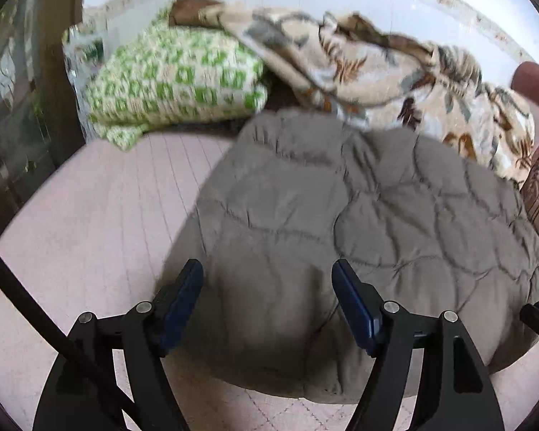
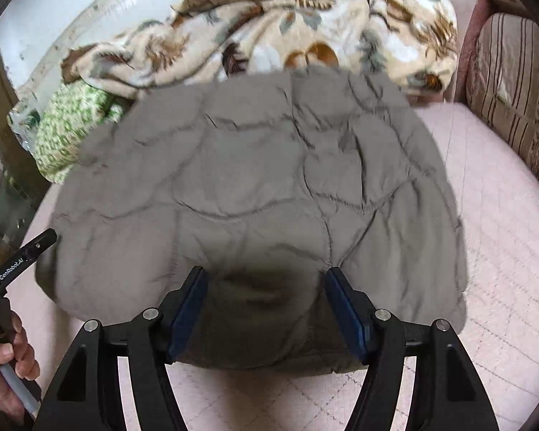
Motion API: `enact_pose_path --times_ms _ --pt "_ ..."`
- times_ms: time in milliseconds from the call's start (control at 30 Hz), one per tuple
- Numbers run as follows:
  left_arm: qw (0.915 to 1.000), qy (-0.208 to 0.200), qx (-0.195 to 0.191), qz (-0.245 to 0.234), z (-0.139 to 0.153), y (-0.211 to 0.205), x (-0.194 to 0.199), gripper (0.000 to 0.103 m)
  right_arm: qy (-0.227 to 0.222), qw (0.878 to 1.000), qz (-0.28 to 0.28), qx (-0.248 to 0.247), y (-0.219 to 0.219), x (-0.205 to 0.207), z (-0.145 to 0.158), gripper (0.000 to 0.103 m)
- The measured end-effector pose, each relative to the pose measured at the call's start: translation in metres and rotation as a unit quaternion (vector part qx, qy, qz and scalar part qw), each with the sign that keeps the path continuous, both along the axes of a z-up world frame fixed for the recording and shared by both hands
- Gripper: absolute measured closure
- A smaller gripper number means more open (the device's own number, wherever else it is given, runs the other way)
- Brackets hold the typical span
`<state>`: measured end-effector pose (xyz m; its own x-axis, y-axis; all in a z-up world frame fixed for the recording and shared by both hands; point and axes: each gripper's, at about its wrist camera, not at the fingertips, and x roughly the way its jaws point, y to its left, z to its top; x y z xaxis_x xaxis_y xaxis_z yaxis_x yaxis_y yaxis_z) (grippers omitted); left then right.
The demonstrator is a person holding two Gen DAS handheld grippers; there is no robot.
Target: Fold large clothes
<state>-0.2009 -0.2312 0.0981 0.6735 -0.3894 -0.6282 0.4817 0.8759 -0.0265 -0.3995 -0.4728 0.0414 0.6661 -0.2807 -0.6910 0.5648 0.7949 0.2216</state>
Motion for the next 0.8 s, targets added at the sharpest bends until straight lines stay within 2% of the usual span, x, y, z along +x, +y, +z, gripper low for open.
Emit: enact_pose_path --times_ms 67,167,367,467,633,800 --pt "0.9997 -0.024 -0.004 -0.011 0.007 -0.001 -0.009 0.029 -0.011 1.0 0.005 -0.016 0.009 -0.002 0.011 0.031" --pt "0.999 -0.033 0.012 -0.028 0.004 -0.009 -0.014 0.029 -0.017 0.999 0.024 -0.024 0.022 0.001 0.016 0.031" --pt "0.9987 0.014 0.042 -0.027 -0.018 -0.016 -0.001 0.029 0.007 0.997 0.065 -0.043 0.045 0.022 0.006 0.031" --pt "0.9975 0.053 0.04 -0.025 -0.028 -0.014 0.01 0.029 0.027 0.996 0.074 -0.045 0.049 0.032 -0.004 0.031" --pt "0.9973 0.05 0.047 -0.026 -0.031 -0.016 0.007 0.029 0.032 0.997 0.075 -0.016 0.041 0.036 -0.014 0.03" --pt "0.9985 0.046 0.024 -0.018 -0.021 -0.007 0.007 0.029 0.0 0.998 0.064 0.007 0.036 0.021 -0.001 0.03"
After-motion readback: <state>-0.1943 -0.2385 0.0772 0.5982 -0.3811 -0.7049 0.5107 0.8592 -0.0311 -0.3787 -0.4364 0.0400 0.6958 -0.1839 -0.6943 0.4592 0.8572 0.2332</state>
